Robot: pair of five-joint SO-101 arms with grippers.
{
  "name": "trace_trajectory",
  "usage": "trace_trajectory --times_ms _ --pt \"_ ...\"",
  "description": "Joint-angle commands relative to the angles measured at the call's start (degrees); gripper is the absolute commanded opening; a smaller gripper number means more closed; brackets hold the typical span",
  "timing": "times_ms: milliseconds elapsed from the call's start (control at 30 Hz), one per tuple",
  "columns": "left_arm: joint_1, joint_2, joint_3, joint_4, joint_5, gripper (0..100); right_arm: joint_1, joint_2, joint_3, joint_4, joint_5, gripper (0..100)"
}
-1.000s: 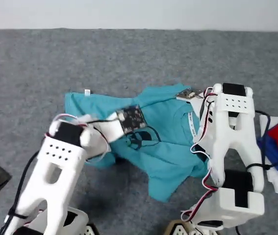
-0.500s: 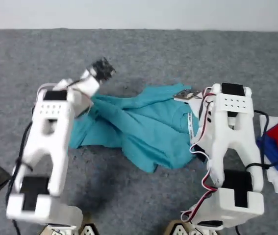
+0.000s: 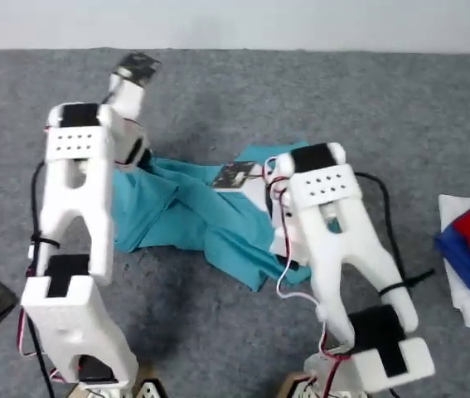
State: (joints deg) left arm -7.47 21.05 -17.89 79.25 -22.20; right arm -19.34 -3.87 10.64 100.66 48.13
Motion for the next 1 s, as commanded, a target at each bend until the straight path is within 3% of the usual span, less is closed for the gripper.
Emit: trace_trajectory --times_ms 0,333,500,967 --pt "-7.21 0.26 -2.77 0.79 4.04 18 -3.65 -5.76 1.05 2.59 -0.18 47.2" --pt "-19.52 0.0 -5.32 10.9 4.04 18 -20.0 -9.36 13.45 0.48 -0.26 47.2" --pt "-22.68 0.0 -8.84 21.45 3.96 18 -20.44 -6.99 14.07 -6.73 -3.52 47.2" --pt "-34.11 -10.46 -9.01 21.36 3.96 18 -19.47 7.52 11.69 -17.54 -3.87 47.1"
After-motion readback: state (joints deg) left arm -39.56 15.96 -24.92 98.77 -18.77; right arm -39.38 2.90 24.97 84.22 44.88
